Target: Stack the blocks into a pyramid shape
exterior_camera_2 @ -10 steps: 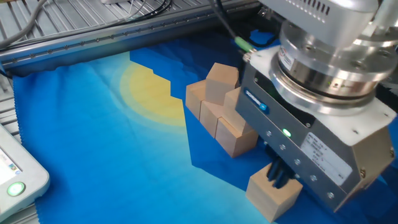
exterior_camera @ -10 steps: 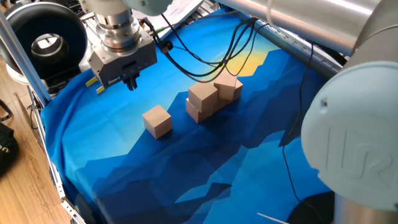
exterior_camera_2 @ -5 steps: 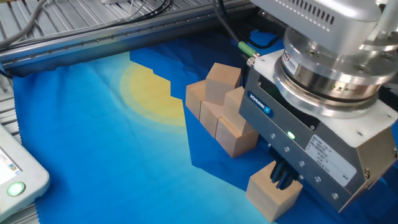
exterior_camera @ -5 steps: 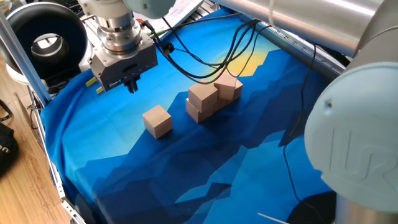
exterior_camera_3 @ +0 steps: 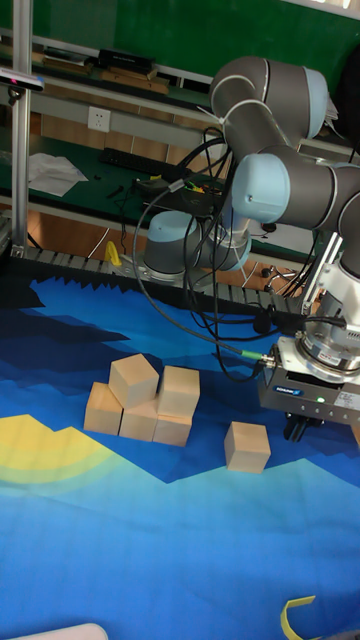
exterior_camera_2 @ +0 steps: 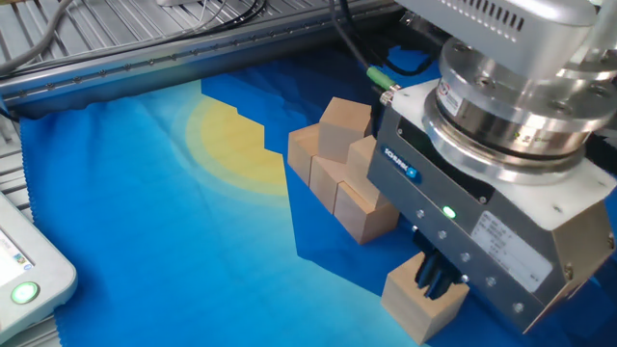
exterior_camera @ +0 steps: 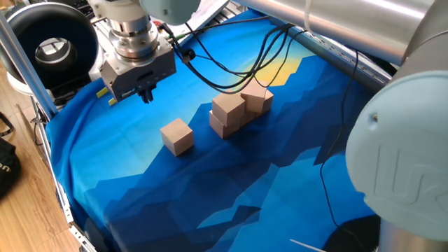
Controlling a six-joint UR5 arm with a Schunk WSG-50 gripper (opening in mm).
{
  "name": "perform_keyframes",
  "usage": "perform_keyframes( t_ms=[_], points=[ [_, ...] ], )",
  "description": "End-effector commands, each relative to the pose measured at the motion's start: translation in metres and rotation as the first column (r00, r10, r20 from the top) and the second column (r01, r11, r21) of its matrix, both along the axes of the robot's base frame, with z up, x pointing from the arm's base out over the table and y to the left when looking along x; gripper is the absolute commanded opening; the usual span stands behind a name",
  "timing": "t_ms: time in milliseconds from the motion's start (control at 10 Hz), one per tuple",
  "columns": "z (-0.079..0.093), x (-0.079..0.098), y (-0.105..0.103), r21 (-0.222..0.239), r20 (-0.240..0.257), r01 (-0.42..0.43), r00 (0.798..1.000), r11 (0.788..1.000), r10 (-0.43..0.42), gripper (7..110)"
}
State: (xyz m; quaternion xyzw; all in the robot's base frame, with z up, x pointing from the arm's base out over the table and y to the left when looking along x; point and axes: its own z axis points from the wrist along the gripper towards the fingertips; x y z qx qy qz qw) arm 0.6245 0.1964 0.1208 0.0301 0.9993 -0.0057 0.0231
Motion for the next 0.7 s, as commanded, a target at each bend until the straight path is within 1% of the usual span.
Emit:
perform_keyframes(
  t_ms=[0,100,200,300,400,500,600],
  points=[
    [0.003,-0.047,0.002,0.017,-0.041,-0.001,0.999,1.0,0.002,7],
    [0.002,-0.07,0.001,0.02,-0.076,-0.016,0.997,1.0,0.017,7],
    [0.001,-0.093,0.005,0.037,-0.126,-0.017,0.992,0.999,0.022,7],
    [-0.003,-0.107,0.007,0.044,-0.149,-0.014,0.989,0.999,0.02,7],
    [-0.01,-0.114,0.009,0.057,-0.138,-0.003,0.99,0.998,0.011,7],
    [-0.014,-0.118,0.013,0.083,-0.127,0.012,0.992,0.996,-0.001,7],
    [-0.015,-0.121,0.013,0.093,-0.126,0.019,0.992,0.995,-0.007,7]
  ],
)
